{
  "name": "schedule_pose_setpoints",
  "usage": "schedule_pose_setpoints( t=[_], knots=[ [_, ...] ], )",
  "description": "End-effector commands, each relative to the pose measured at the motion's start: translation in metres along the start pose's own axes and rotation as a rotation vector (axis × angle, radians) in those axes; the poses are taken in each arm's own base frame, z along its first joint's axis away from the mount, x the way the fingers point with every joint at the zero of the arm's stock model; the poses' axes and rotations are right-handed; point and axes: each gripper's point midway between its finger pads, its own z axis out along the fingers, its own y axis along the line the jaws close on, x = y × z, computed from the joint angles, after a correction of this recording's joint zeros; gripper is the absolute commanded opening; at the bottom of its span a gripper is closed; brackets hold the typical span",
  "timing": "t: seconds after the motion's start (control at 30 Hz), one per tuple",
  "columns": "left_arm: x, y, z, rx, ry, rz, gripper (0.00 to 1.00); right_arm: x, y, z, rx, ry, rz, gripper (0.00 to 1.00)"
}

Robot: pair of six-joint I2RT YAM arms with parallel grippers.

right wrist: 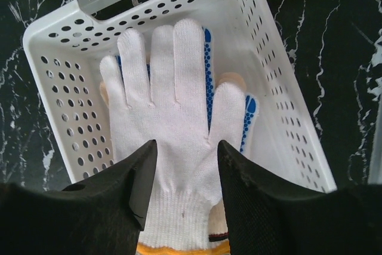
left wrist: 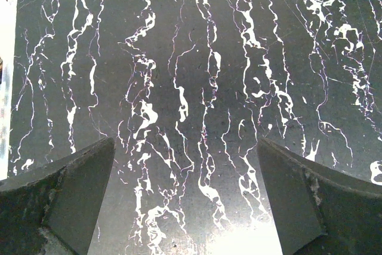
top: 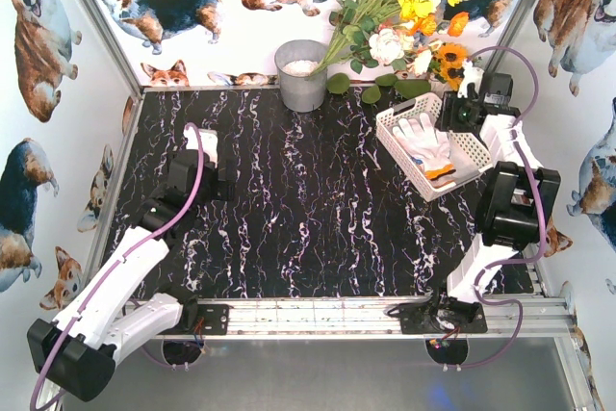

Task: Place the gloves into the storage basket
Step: Place the glove in the bin, then reset both arms

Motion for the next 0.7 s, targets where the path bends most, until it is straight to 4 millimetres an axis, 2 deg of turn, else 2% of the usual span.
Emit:
schedule_pose_setpoints(
  t=[0.0,0.23,0.37,0.47,0.53,0.67],
  knots=[
    [-0.007,0.003,-0.001,-0.003,-0.033,-0.011,1.00,0.002,0.000,0.005,0.005,-0.014,0.090,0.45],
    [-0.008,0.003,-0.001,-0.002,-0.036,-0.014,1.00,0.049,-0.002,0.014,0.052,0.085,0.203,0.45],
    [-0.008,0.003,-0.002,-0.002,-0.037,-0.016,1.00,0.064,0.001,0.021,0.041,0.113,0.230,0.43],
    [-0.009,0.003,-0.002,-0.004,-0.039,-0.025,1.00,0.062,0.006,0.019,0.033,0.116,0.217,0.42],
    [-0.014,0.006,-0.003,-0.025,-0.050,-0.052,1.00,0.052,0.011,0.010,0.039,0.093,0.197,0.43],
    [-0.027,0.015,0.000,-0.102,-0.074,-0.131,1.00,0.031,0.020,-0.017,0.070,0.036,0.186,0.55]
  ],
)
